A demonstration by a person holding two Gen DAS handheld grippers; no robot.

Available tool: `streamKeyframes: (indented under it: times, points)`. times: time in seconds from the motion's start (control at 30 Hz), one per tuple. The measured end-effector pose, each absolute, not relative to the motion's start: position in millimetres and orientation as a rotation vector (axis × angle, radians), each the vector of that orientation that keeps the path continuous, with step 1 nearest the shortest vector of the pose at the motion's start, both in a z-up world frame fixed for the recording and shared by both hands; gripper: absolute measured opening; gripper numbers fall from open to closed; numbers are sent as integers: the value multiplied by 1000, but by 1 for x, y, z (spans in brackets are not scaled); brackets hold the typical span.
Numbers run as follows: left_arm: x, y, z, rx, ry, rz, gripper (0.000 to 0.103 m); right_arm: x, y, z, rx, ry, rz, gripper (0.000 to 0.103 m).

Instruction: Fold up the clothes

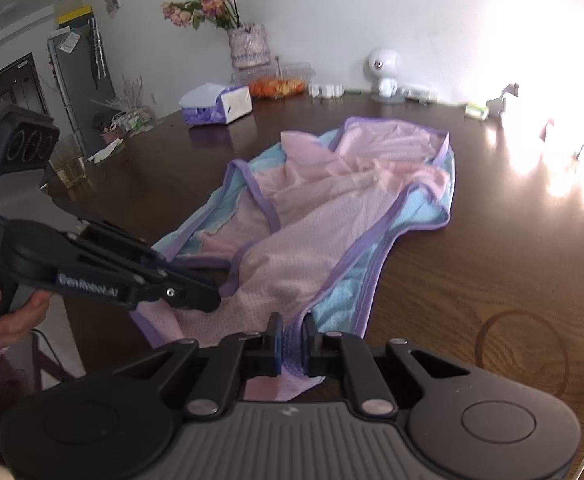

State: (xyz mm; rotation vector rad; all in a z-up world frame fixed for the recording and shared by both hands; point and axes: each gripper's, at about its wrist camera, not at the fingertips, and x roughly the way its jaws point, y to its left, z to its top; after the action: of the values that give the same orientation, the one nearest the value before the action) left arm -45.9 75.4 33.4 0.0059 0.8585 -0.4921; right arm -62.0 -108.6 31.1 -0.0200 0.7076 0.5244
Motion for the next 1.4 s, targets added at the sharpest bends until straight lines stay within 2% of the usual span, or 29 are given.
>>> streamKeyframes:
  times: [0.23, 0.33, 0.37, 0.4, 0.5, 0.57, 0.6, 0.63, 0.77, 0.8, 0.83, 0.87, 0.93, 0.97, 1.0, 1.03, 1.17, 1.3, 1.4]
  points:
    - [-14, 106, 92, -68, 645, -418, 1, -46, -107, 65, -8, 520, 461, 4]
    - [21, 116, 101, -63, 607, -372, 1, -18, -100, 78, -9, 477, 430, 4]
    - [36, 120, 96, -66, 607, -341, 3, -14, -99, 77, -10, 485, 414, 5]
    - [48, 123, 89, -63, 617, -315, 8, -10, -99, 77, -11, 493, 399, 11]
    - [52, 140, 72, -76, 731, -216, 10, 3, -98, 76, -14, 516, 353, 20]
    - [16, 154, 74, -140, 718, -263, 33, 11, -97, 76, -16, 532, 322, 26]
    - [-3, 161, 74, -173, 709, -289, 58, 15, -96, 75, -16, 540, 307, 43]
    - [-16, 157, 74, -155, 706, -296, 67, 3, -97, 76, -1, 540, 332, 56]
    - [-50, 123, 68, 8, 685, -270, 66, -15, -69, 52, -130, 591, 314, 52]
    - [-48, 115, 62, 54, 701, -247, 60, -18, -61, 46, -166, 604, 306, 51]
    - [-46, 107, 57, 99, 720, -223, 45, -22, -54, 40, -202, 617, 298, 50]
    - [-44, 101, 52, 130, 737, -217, 39, -25, -46, 33, -239, 631, 290, 47]
    - [-46, 93, 45, 182, 740, -218, 25, -33, -47, 31, -252, 632, 264, 27]
    - [-48, 91, 43, 192, 726, -210, 18, -37, -48, 32, -255, 631, 251, 23]
    - [-50, 93, 42, 185, 716, -176, 5, -42, -50, 32, -257, 629, 237, 8]
    - [-51, 95, 42, 176, 708, -138, 4, -46, -51, 32, -259, 628, 223, 1]
    - [-75, 107, 56, 95, 623, -57, 4, -63, -57, 32, -267, 623, 169, 1]
    - [-94, 97, 45, 103, 634, -32, 4, -79, -63, 32, -276, 617, 114, 0]
    - [-112, 91, 35, 102, 613, -7, 9, -87, -65, 31, -282, 614, 85, 0]
